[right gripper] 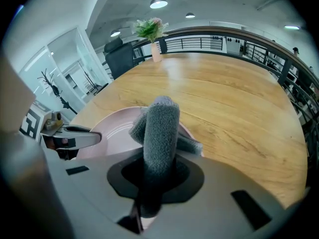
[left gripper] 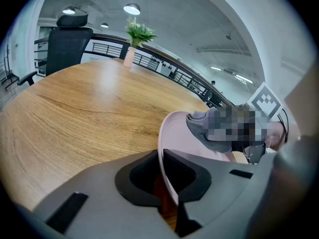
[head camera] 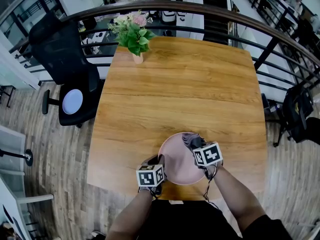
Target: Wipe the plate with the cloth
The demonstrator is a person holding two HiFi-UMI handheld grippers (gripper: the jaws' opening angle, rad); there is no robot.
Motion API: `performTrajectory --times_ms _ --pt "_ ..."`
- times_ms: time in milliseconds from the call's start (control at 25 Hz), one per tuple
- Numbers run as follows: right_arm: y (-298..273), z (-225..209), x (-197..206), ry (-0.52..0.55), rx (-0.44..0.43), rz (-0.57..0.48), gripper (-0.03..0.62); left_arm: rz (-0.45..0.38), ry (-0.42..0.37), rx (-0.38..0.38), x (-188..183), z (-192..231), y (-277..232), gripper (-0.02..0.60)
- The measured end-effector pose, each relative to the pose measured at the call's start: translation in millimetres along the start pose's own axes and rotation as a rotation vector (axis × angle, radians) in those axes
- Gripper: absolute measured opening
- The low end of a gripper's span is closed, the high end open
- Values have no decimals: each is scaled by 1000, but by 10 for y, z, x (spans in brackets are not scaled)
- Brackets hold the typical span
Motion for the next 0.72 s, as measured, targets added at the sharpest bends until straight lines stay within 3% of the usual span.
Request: performTrajectory --times_ms 400,720 --pt "81 -130 41 -31 55 6 54 -4 -7 -9 24 -28 12 48" --pt "220 -120 79 -63 105 -102 54 -9 -13 -14 12 -21 15 48"
Point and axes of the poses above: the fingertips, and each gripper's own axes: y backward along the fingers, z to its left, x out of its underside, the point moved 6 cm from there along y, backward along the fingers, and after that the axes turned 3 degrees about -y, right-handed, at the moved point
